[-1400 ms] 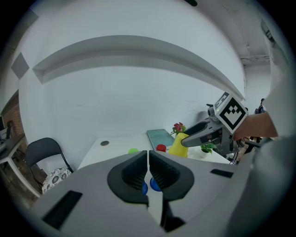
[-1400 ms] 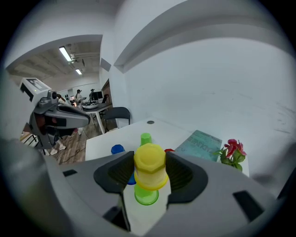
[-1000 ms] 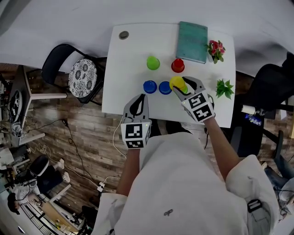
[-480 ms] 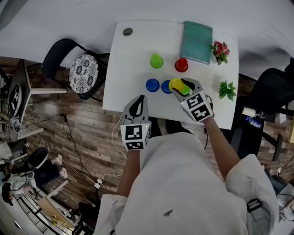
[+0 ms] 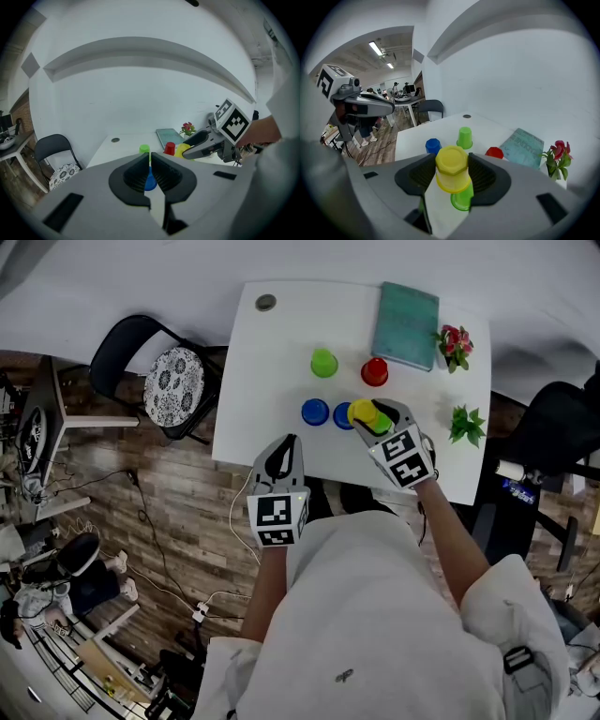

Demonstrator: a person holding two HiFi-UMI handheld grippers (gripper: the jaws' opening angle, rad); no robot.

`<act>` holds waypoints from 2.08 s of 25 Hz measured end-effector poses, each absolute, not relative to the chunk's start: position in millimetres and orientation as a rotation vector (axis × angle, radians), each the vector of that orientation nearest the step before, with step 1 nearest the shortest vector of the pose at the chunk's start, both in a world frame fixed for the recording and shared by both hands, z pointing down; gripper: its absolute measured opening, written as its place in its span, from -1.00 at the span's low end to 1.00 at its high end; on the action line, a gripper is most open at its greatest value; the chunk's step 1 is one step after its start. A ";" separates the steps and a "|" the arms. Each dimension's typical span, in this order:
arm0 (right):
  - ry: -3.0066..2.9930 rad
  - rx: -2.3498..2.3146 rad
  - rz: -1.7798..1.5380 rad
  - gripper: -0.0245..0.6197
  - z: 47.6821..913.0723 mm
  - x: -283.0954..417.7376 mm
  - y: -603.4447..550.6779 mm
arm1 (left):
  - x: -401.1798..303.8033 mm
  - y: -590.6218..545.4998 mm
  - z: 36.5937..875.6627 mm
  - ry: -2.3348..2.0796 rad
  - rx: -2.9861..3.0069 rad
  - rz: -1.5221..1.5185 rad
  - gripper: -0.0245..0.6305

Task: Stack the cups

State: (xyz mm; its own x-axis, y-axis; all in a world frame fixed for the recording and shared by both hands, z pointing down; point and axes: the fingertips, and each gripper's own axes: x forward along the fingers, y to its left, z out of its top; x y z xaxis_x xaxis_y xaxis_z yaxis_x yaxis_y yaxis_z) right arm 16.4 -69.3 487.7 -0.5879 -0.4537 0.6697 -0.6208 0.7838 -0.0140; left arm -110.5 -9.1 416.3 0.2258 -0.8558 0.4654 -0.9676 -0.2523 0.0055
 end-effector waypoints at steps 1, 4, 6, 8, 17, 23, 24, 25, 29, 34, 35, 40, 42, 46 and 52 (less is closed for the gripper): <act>-2.301 0.795 0.323 -0.23 488.0 16.0 -69.2 | -110.9 -8.9 416.5 -1.707 2.208 0.540 -0.84; -2.300 0.796 0.319 -0.23 487.8 15.5 -69.6 | -112.3 -8.8 416.6 -1.714 2.203 0.538 -0.84; -2.301 0.796 0.317 -0.22 487.4 15.3 -69.8 | -112.9 -8.2 416.6 -1.714 2.200 0.538 -0.84; -2.303 0.795 0.315 -0.20 487.5 15.1 -69.4 | -113.0 -7.2 416.8 -1.714 2.196 0.538 -0.84; -2.340 0.790 0.314 -0.10 476.3 14.7 -68.1 | -113.3 -8.2 417.2 -1.732 2.179 0.538 -0.84; -2.381 0.810 0.325 -0.10 457.6 18.8 -67.1 | -105.9 -14.6 419.7 -1.715 2.183 0.542 -0.83; -2.386 0.816 0.330 -0.11 454.7 20.1 -67.0 | -104.8 -16.3 420.1 -1.711 2.185 0.544 -0.83; -2.392 0.824 0.339 -0.11 451.8 21.5 -66.7 | -103.7 -18.2 420.2 -1.706 2.190 0.545 -0.83; -2.411 0.876 0.390 -0.11 441.3 27.3 -65.7 | -101.6 -29.2 418.6 -1.671 2.226 0.545 -0.83; -2.395 0.980 0.405 -0.12 433.6 35.9 -66.7 | -104.2 -52.0 420.0 -1.602 2.278 0.536 -0.83; -2.389 1.002 0.415 -0.12 431.7 37.4 -66.7 | -104.5 -57.9 420.0 -1.585 2.290 0.540 -0.83; -2.337 1.136 0.454 -0.12 426.3 51.6 -70.4 | -95.8 -88.6 421.4 -1.471 2.388 0.563 -0.83; -2.314 1.193 0.469 -0.12 424.0 56.7 -71.8 | -92.5 -99.7 424.6 -1.420 2.420 0.579 -0.82; -2.266 1.295 0.490 -0.13 419.1 64.0 -69.6 | -87.7 -118.5 432.0 -1.322 2.478 0.610 -0.75; -2.189 1.425 0.518 -0.13 413.2 70.0 -65.9 | -84.4 -144.0 446.2 -1.198 2.535 0.657 -0.60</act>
